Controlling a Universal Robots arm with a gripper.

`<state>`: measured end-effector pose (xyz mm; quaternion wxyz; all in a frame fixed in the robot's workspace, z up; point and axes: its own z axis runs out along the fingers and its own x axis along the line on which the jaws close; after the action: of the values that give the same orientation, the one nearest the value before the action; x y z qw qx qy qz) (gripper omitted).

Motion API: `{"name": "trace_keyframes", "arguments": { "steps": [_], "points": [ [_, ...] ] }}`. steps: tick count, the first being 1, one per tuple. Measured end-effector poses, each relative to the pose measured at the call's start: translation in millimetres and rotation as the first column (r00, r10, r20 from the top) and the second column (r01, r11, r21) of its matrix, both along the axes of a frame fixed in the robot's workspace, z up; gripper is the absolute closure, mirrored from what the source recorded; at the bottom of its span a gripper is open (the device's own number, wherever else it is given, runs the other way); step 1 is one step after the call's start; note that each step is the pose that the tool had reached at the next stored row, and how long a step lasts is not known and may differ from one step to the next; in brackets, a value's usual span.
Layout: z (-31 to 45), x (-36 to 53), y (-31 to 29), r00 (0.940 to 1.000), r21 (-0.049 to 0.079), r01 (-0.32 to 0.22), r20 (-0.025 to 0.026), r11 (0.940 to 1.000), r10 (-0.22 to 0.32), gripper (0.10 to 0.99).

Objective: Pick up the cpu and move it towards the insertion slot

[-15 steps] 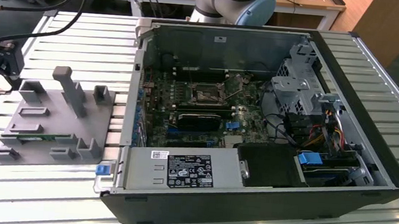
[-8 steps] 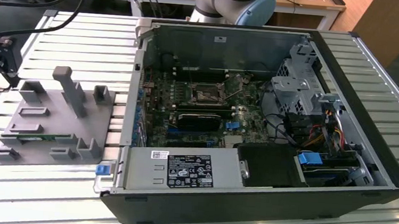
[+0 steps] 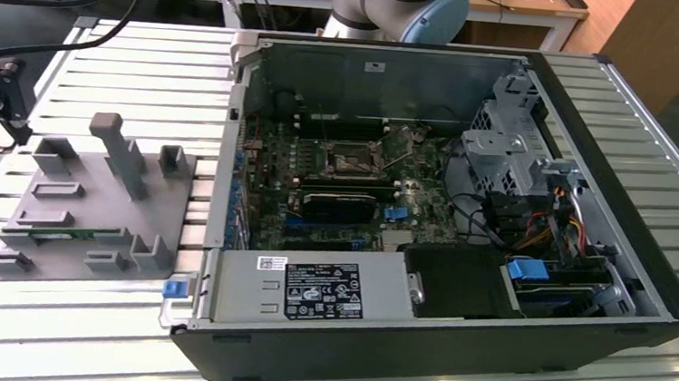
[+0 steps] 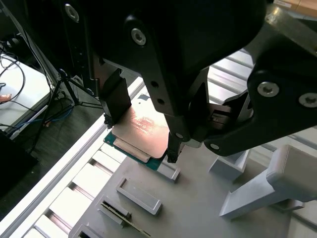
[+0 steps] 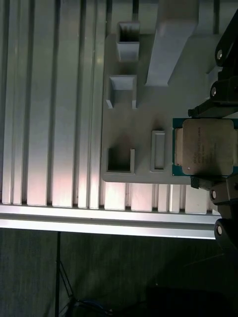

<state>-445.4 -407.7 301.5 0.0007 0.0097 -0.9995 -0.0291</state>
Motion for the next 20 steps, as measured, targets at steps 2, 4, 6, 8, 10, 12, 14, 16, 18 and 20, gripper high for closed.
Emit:
{"name": "trace_keyframes", "arguments": {
  "steps": [2, 4, 6, 8, 10, 12, 14, 16, 18, 20],
  "points": [
    [0.8, 0.0, 0.0, 1.0000, 0.000, 0.000, 0.0000, 1.0000, 0.000, 0.541],
    [1.7, 0.0, 0.0, 1.0000, 0.000, 0.000, -0.0001, 1.0000, 0.000, 0.541],
    [2.7, 0.0, 0.0, 1.0000, 0.000, 0.000, -0.0001, 1.0000, 0.000, 0.541],
    [3.7, 0.0, 0.0, 1.0000, 0.000, 0.000, -0.0001, 1.0000, 0.000, 0.541],
    [4.5, 0.0, 0.0, 1.0000, 0.000, 0.000, 0.0000, 1.0000, 0.000, 0.541],
    [5.3, 0.0, 0.0, 1.0000, 0.000, 0.000, -0.0001, 1.0000, 0.000, 0.541],
    [6.3, 0.0, 0.0, 1.0000, 0.000, 0.000, -0.0001, 1.0000, 0.000, 0.541],
    [7.1, 0.0, 0.0, 1.0000, 0.000, 0.000, 0.0000, 1.0000, 0.000, 0.541],
    [7.9, 0.0, 0.0, 1.0000, 0.000, 0.000, -0.0001, 1.0000, 0.000, 0.541],
    [8.8, 0.0, 0.0, 1.0000, 0.000, 0.000, -0.0001, 1.0000, 0.000, 0.541]
  ]
}}
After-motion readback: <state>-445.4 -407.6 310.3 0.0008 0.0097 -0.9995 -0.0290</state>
